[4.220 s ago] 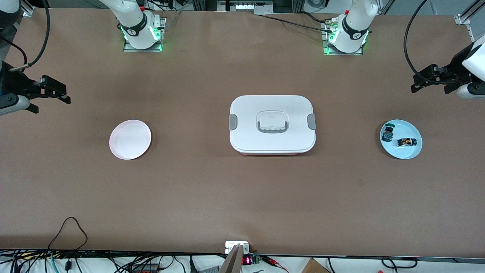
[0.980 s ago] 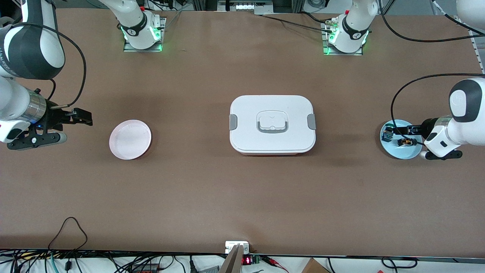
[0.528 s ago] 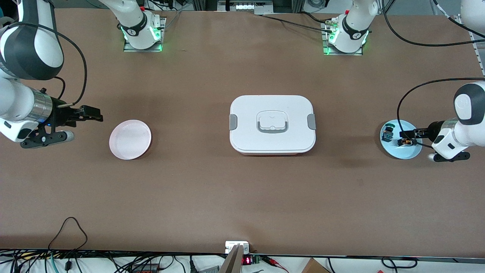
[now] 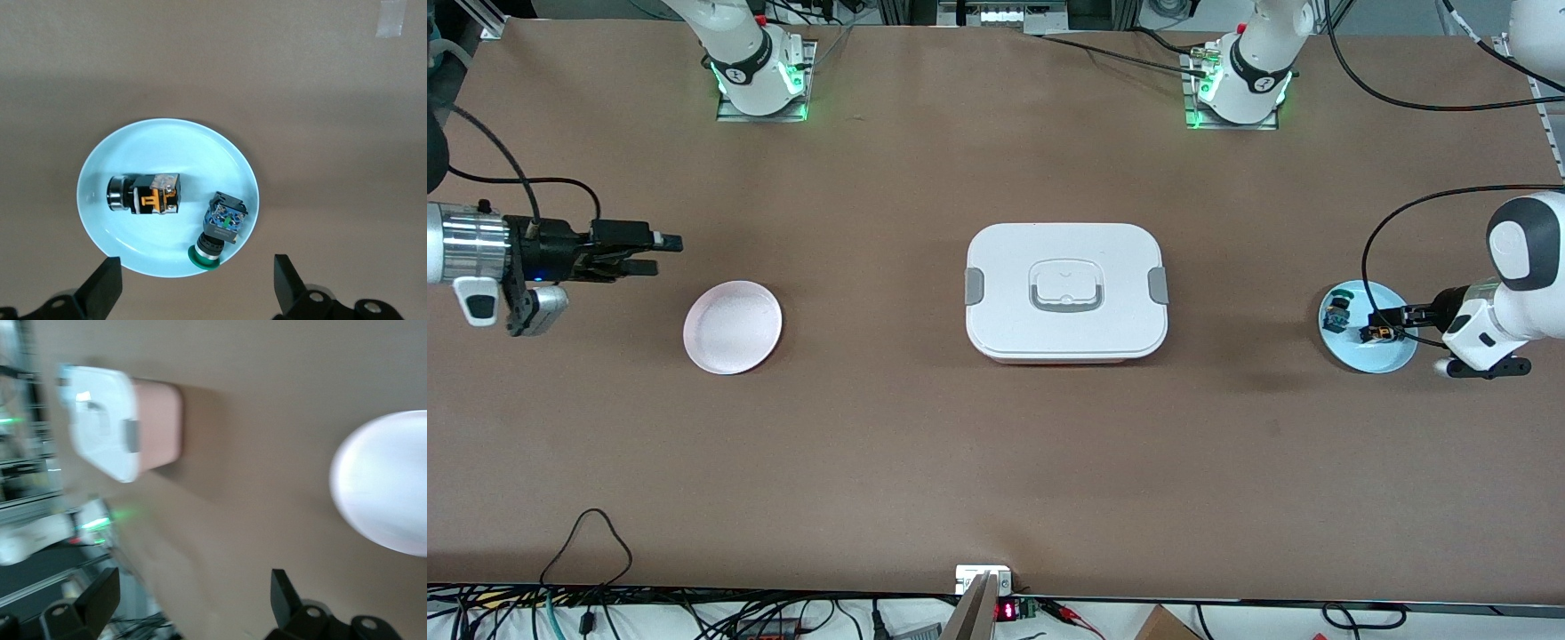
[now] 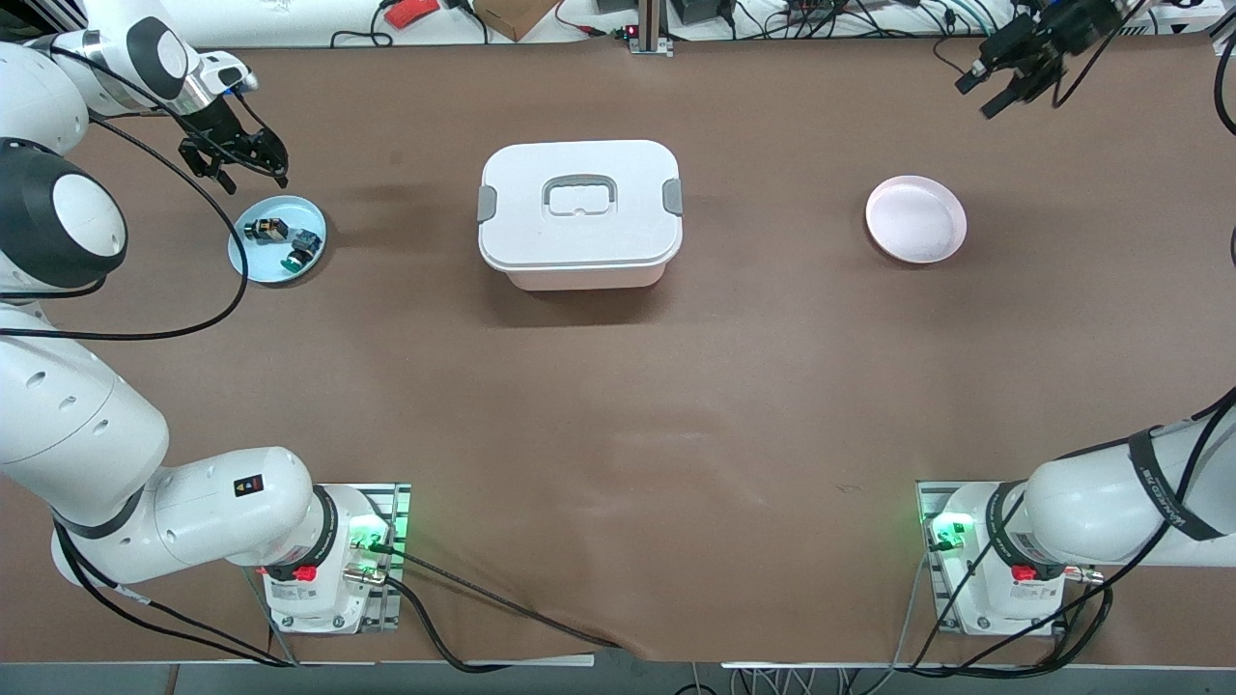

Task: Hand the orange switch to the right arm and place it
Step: 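Lower the left gripper to the switch while the right gripper approaches the box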

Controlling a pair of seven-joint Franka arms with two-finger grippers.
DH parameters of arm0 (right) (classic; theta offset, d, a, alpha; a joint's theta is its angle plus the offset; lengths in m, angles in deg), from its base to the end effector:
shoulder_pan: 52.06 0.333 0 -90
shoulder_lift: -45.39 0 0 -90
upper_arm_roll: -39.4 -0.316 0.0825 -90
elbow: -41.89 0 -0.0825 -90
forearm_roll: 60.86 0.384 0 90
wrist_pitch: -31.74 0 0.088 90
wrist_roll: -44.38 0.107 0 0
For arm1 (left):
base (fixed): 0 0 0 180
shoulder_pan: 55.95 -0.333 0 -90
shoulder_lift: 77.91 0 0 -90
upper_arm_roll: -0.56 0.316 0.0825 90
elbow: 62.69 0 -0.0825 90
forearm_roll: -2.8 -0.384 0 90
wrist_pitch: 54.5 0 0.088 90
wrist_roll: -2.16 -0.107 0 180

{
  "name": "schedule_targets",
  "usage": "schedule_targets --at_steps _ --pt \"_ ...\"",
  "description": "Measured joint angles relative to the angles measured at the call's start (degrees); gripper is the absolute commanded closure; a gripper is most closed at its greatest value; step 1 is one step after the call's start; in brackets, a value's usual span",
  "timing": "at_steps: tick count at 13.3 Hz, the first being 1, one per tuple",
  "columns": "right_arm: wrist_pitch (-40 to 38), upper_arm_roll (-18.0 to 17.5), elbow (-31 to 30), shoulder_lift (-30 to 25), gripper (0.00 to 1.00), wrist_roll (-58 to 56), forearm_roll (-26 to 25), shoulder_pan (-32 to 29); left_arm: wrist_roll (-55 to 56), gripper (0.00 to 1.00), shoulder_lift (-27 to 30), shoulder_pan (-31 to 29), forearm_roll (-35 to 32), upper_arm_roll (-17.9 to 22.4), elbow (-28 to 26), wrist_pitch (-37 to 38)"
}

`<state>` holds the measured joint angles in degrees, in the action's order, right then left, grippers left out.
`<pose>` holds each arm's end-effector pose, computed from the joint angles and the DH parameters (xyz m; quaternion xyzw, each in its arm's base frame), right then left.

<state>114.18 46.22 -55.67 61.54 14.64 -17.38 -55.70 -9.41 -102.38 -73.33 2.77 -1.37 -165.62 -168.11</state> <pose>0.5900 -0.0207 0.4255 -0.8971 -0.0979 0.1135 0.4157 0.5983 0.1668 0.2940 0.9922 0.0341 -0.1150 0.0347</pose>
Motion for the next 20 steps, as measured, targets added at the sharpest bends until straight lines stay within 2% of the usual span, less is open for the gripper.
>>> schedule_targets --at_steps 4,6,8,10,14,20 --pt "-10.8 0.0 -4.0 6.4 0.0 -4.9 19.0 -1.7 -2.9 0.0 0.0 -1.2 0.0 0.0 -1.8 -4.5" --pt "-15.4 -0.1 -4.0 8.9 0.0 -5.1 26.2 -1.7 -5.0 0.0 0.0 -2.0 0.0 0.0 -4.0 -8.7" --pt "-16.7 -0.7 -4.2 9.7 0.0 -5.1 31.9 -1.3 -6.2 0.0 0.0 -2.8 0.0 0.0 -5.3 -11.0" --pt "-16.7 -1.1 -4.9 9.7 0.0 -5.1 35.0 -0.2 -6.8 0.0 0.0 -3.0 0.0 0.0 -6.6 -14.3" --pt "-15.6 -1.1 -6.4 9.6 0.0 -5.0 36.1 0.9 -7.4 0.0 0.0 -3.1 0.0 0.0 -9.3 -18.8" --pt "-5.2 -1.4 -10.2 6.8 0.0 -5.0 43.2 8.2 -11.2 0.0 -0.2 -3.4 0.0 0.0 -12.7 -23.9"
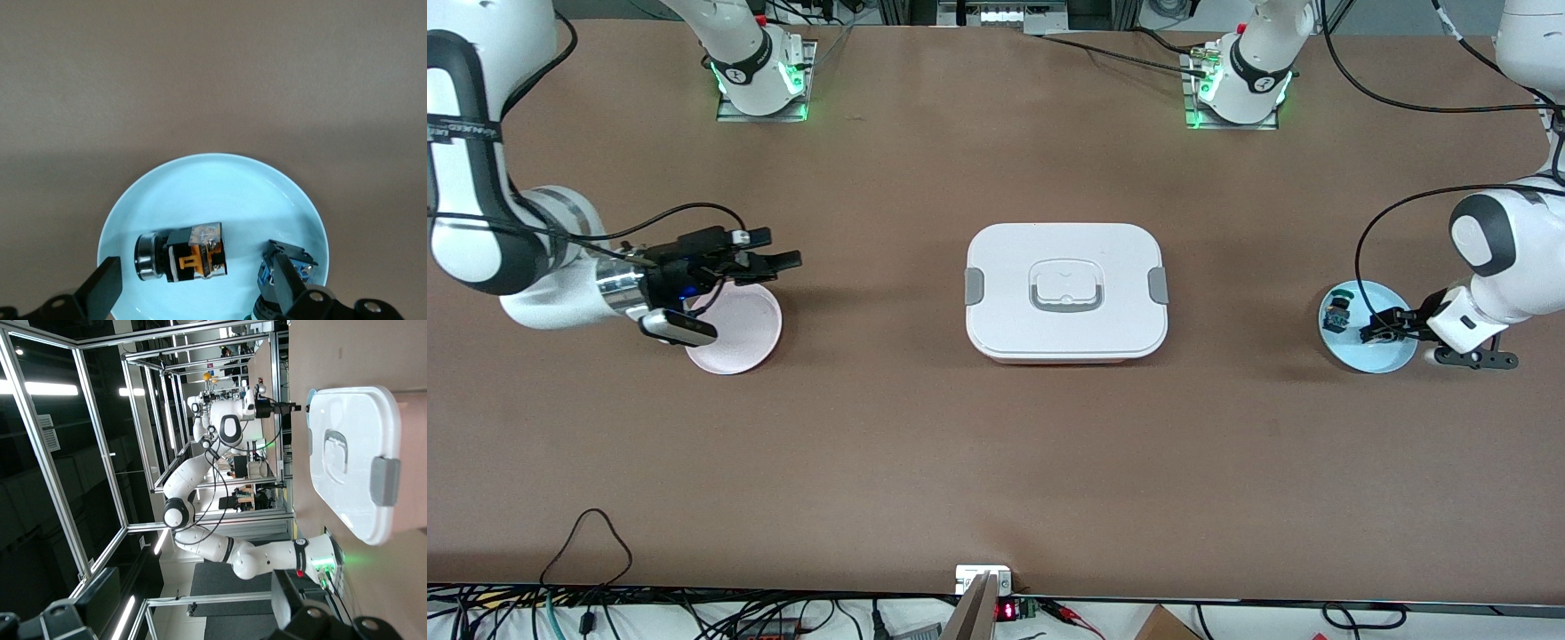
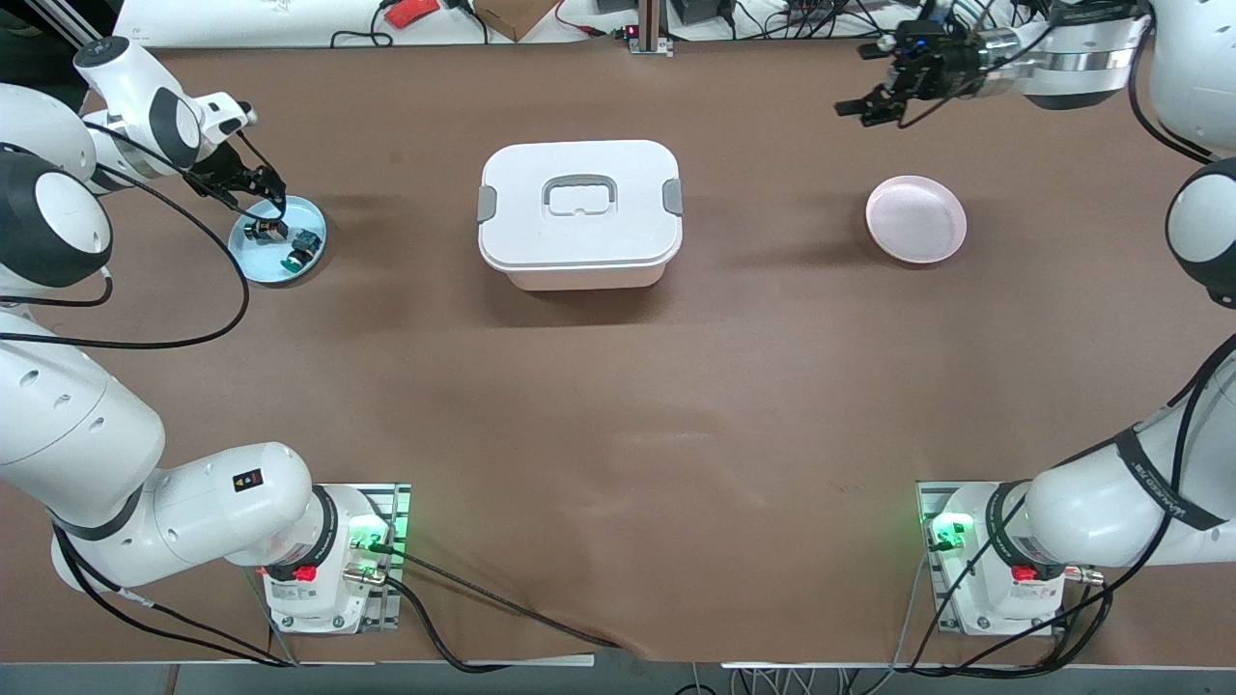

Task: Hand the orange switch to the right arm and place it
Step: 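Lower the left gripper to the switch while the right gripper approaches the box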

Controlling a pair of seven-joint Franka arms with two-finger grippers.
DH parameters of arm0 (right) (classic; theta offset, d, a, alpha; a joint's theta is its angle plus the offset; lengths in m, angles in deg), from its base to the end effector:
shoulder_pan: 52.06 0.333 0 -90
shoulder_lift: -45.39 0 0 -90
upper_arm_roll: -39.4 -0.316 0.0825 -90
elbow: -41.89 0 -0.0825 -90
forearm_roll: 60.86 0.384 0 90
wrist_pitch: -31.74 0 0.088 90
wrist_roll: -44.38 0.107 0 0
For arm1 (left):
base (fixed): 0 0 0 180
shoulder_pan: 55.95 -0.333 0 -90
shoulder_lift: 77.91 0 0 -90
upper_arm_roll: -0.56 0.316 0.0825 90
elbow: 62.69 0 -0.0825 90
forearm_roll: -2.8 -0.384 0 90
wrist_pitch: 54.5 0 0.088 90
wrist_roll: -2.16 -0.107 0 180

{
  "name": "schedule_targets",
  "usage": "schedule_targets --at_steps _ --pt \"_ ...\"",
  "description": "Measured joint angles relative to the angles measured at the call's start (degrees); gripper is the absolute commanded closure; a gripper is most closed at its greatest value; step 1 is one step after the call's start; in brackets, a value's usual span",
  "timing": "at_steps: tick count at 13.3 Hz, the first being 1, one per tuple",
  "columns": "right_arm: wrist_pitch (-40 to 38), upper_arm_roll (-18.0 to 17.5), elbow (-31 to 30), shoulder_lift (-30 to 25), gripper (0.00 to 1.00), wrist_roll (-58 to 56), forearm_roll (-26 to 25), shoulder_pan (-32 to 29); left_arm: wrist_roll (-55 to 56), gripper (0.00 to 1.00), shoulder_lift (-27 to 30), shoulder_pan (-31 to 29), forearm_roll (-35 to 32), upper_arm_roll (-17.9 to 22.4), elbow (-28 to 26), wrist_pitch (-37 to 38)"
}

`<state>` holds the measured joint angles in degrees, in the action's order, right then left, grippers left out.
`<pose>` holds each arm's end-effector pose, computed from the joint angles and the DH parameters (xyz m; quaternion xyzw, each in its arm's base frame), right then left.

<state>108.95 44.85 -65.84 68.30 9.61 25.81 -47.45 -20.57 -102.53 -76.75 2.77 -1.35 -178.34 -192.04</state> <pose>0.5874 0.1203 0.3549 -0.6830 -0.0326 0.1106 0.7212 0.5660 0.1941 0.2324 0.9992 -0.0323 -0.0197 0.0148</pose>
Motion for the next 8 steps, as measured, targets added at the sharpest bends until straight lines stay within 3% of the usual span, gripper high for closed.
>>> schedule_targets --at_steps 8 --pt "12.4 -0.2 -0.2 -1.6 0.0 2.6 9.3 12.8 -4.4 0.0 -0.7 -1.0 0.0 0.0 -0.3 -0.3"
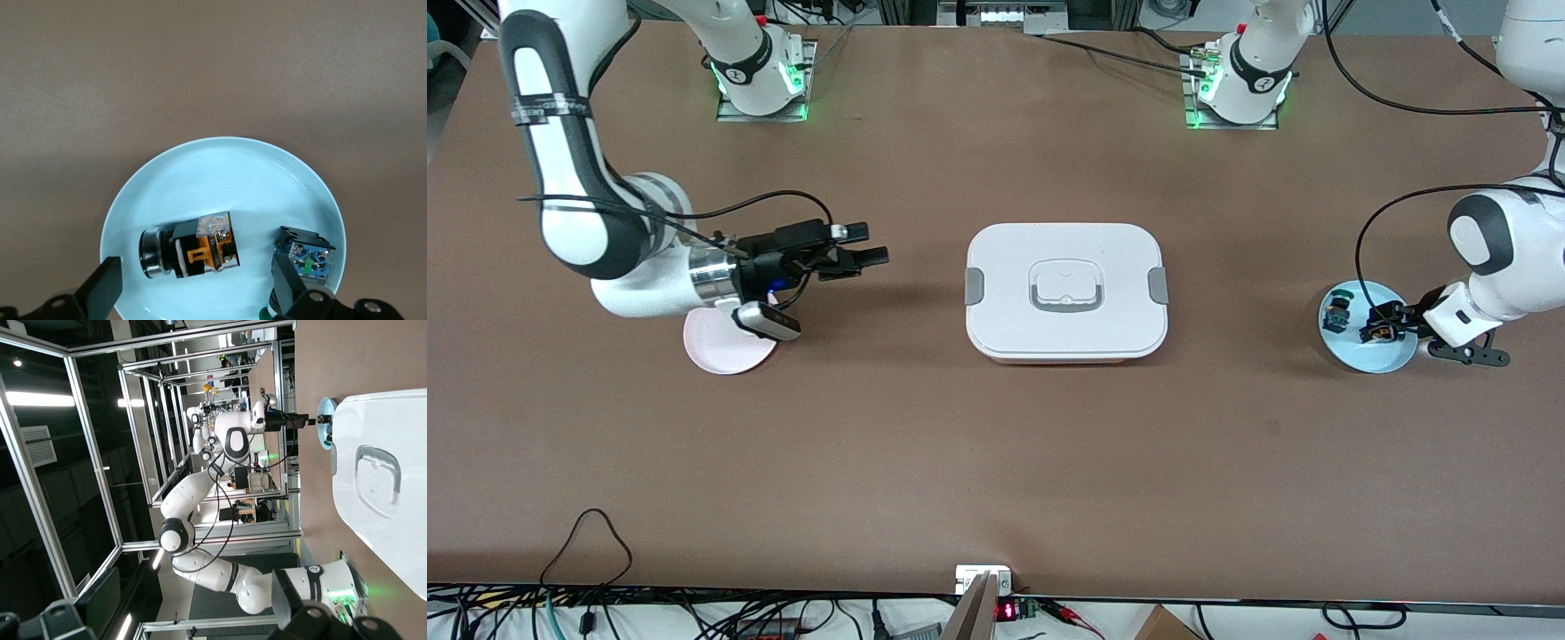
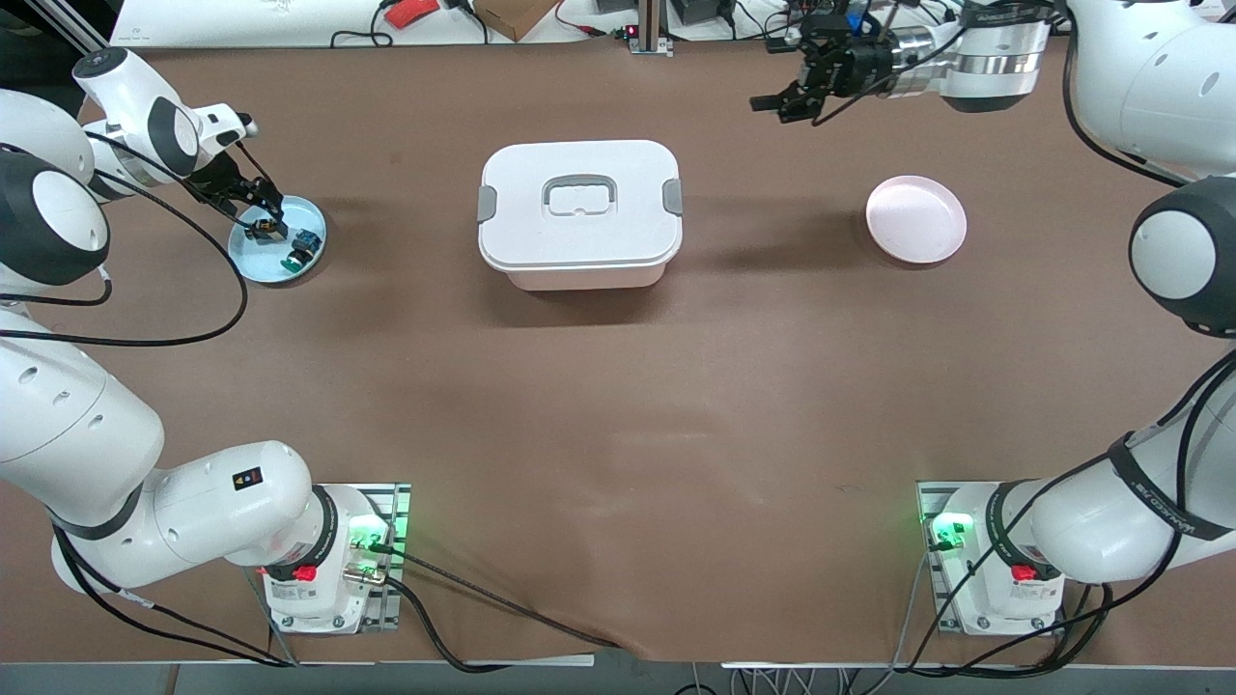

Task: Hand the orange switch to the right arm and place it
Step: 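Lower the left gripper to the switch while the right gripper approaches the box, then close the left gripper around the orange switch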

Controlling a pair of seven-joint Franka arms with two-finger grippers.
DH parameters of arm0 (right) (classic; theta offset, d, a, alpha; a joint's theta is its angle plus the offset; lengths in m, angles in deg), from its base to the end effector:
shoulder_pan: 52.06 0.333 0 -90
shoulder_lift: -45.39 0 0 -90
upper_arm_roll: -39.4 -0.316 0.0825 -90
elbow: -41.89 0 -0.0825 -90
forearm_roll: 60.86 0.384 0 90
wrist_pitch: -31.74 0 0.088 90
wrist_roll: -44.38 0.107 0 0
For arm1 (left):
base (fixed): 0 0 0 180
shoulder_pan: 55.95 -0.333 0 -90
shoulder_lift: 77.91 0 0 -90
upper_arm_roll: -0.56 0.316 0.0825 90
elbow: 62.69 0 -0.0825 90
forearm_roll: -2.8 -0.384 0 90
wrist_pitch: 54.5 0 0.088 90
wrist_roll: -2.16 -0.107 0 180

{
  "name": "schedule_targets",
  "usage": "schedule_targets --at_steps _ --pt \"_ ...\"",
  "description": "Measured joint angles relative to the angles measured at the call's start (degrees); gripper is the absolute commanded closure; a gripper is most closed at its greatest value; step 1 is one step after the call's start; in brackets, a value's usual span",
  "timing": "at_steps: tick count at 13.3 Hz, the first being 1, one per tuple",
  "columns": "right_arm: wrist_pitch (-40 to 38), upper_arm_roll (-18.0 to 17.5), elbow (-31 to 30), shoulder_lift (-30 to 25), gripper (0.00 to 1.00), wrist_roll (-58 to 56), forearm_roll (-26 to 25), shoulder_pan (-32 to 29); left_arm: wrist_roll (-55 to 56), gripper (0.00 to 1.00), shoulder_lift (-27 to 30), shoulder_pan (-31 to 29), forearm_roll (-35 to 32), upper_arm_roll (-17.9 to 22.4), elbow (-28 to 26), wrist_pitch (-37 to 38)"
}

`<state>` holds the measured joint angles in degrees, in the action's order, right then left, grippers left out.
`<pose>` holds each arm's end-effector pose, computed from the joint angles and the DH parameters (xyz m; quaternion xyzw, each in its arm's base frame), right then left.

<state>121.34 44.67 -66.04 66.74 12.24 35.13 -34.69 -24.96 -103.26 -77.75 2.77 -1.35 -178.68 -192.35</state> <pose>0.5781 0.2386 0.3688 -0.6884 -0.0115 0.1013 0.7181 0.5599 0.2029 0.2229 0.9976 -0.0618 -0.0250 0.0185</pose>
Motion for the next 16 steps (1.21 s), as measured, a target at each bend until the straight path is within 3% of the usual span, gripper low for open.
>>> schedule_targets --at_steps 9,16 --pt "21.6 -0.1 1.4 -1.7 0.0 3.1 11.3 15.6 -3.7 0.0 -1.7 -1.7 0.0 0.0 0.0 -0.4" --pt "21.3 0.0 2.5 -1.6 0.0 3.8 11.7 18.5 -4.2 0.0 -3.1 -2.0 0.0 -0.1 0.0 -2.1"
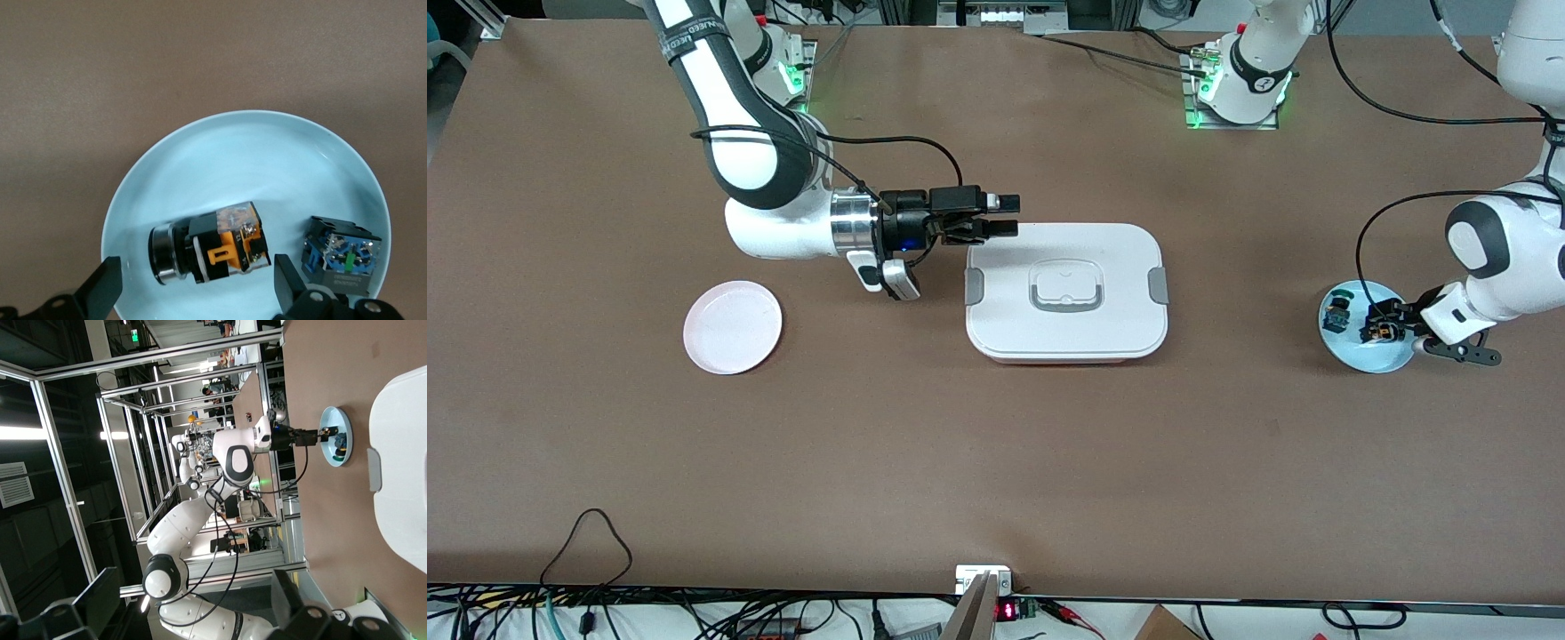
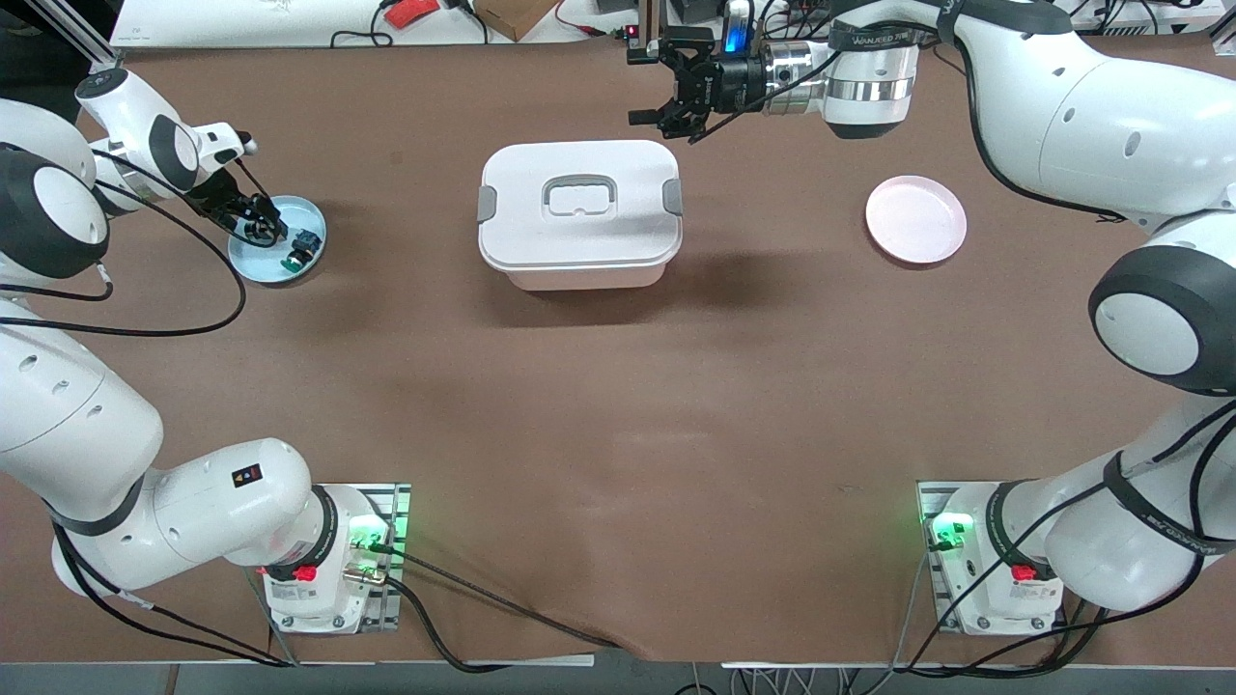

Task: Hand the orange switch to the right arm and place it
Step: 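Close the left gripper around the orange switch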

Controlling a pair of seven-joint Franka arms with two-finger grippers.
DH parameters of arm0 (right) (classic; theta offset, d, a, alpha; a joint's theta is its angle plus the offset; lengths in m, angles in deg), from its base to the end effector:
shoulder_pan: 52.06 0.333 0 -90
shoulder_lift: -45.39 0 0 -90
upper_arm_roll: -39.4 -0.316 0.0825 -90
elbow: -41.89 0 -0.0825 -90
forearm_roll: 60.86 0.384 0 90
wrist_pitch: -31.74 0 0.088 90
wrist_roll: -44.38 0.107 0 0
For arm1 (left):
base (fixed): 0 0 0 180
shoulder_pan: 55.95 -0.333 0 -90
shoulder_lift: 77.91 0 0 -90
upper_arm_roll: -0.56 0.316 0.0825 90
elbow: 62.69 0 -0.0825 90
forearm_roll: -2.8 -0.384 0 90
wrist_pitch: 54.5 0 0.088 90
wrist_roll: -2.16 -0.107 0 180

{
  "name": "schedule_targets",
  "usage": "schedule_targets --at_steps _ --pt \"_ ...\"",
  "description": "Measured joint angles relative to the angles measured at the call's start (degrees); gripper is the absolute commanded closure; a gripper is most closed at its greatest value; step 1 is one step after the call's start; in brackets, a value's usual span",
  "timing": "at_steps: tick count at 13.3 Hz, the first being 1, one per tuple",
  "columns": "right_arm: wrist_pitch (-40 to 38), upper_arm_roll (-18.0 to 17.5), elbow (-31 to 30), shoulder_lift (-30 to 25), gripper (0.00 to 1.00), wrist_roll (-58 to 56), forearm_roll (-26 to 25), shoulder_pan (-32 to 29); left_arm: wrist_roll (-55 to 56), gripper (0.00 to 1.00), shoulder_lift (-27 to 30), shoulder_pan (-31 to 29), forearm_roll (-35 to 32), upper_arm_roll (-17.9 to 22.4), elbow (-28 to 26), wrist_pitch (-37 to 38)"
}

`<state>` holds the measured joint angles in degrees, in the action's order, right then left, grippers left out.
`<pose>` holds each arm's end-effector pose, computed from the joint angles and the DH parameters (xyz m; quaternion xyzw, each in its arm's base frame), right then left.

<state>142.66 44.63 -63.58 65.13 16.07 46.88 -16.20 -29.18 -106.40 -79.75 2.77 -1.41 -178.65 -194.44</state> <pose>0.5282 0.3949 0.3950 -0.7062 0.0363 0.0832 0.7021 0.5504 0.2207 0.1935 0.9959 -0.0813 -0.0314 0.0248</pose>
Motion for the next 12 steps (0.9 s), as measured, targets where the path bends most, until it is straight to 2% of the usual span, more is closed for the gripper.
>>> schedule_targets --at_steps 4,12 --pt "-0.6 -0.8 0.0 0.0 0.0 5.0 1.9 0.3 0.2 0.0 -0.5 0.0 0.0 0.0 0.0 -1.1" --pt "-0.5 -0.9 0.0 0.2 0.0 5.5 3.1 1.0 6.2 0.0 -1.1 0.3 0.0 -0.3 0.3 -1.8"
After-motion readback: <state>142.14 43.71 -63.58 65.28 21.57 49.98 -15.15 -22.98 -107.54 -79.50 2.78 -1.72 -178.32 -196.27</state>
